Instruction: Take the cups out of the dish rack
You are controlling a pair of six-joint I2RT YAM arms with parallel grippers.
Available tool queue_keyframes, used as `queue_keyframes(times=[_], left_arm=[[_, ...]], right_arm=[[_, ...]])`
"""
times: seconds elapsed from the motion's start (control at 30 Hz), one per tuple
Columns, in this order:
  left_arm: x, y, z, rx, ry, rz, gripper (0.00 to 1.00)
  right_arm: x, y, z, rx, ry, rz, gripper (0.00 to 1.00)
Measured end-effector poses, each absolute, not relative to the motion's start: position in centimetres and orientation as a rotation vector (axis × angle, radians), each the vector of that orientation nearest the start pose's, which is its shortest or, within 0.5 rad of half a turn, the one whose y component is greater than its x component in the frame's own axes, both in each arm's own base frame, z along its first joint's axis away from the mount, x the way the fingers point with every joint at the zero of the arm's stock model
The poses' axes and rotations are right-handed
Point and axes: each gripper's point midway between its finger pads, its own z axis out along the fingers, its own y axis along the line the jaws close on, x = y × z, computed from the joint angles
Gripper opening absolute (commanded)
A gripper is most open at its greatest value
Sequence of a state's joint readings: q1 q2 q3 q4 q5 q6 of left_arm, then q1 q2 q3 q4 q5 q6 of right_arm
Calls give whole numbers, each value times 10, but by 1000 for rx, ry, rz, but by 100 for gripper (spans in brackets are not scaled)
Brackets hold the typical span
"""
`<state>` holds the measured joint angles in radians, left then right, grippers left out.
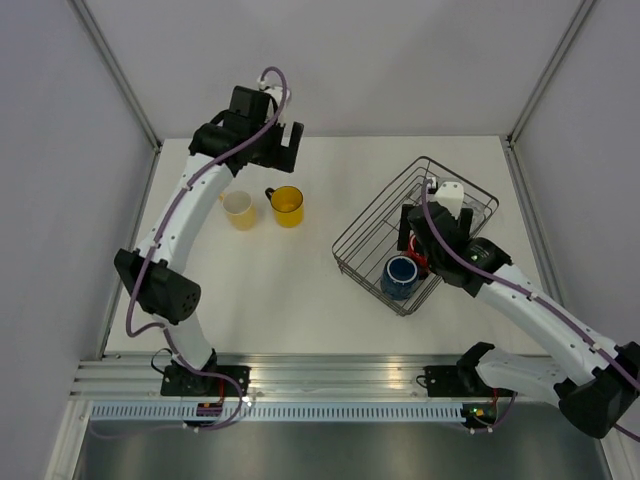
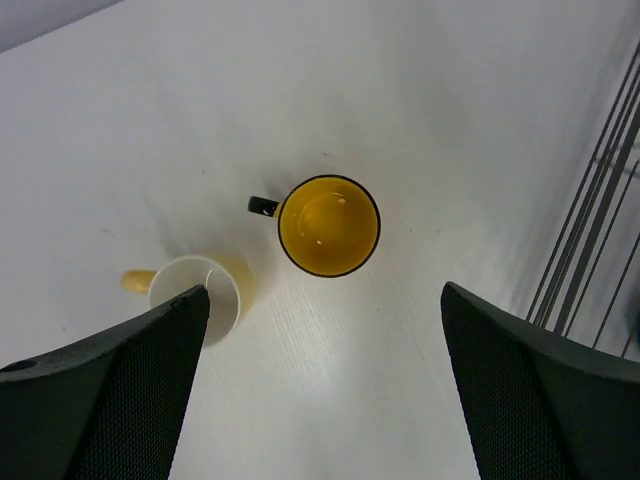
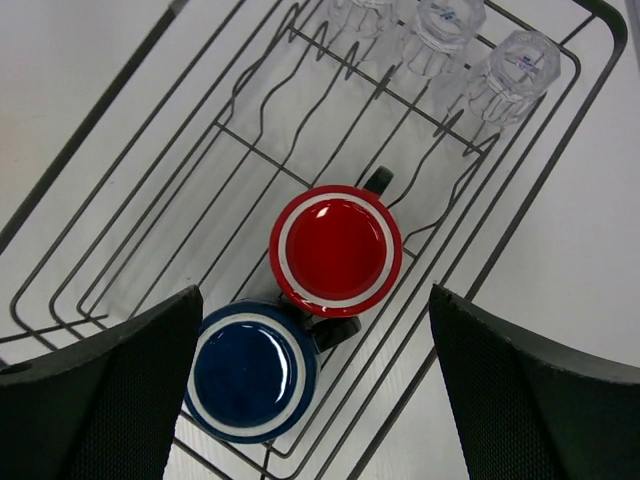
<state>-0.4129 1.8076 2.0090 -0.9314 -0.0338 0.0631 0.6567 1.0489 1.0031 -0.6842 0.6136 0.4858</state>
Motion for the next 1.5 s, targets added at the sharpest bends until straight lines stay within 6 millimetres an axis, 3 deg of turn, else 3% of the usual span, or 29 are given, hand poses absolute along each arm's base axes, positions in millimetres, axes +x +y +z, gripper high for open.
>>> queue_keyframes(times=[0.17, 0.3, 0.4, 0.53, 0.67, 0.8, 1.03, 1.13, 1.37, 1.5], left_arm=[[409, -156, 318, 156, 2206, -156, 100], [377, -146, 327, 47, 2183, -217, 100], [353, -136, 313, 32, 2198, -222, 100], [325, -124, 274, 42, 2268, -193, 100], [310, -121, 246, 60, 2334, -184, 100], [294, -118, 242, 77, 2335, -209, 100], [271, -110, 263, 87, 2250, -239, 100], [266, -107, 252, 99, 2269, -226, 100], [262, -104, 200, 136, 2410, -162, 100], [260, -105, 192, 153, 2433, -156, 100]], right_arm=[[285, 96, 198, 206, 2156, -128, 98], [297, 87, 190, 290, 2159, -153, 98], [306, 78, 183, 374, 2154, -157, 98], [314, 79, 175, 425, 2149, -139, 98], [320, 83, 159, 446, 2174, -158, 98], [320, 81, 138, 467, 2202, -185, 98], [316, 77, 119, 494, 2218, -213, 98], [317, 78, 111, 501, 2223, -211, 98], [317, 80, 89, 498, 2258, -222, 94], [321, 80, 89, 506, 2248, -216, 90]])
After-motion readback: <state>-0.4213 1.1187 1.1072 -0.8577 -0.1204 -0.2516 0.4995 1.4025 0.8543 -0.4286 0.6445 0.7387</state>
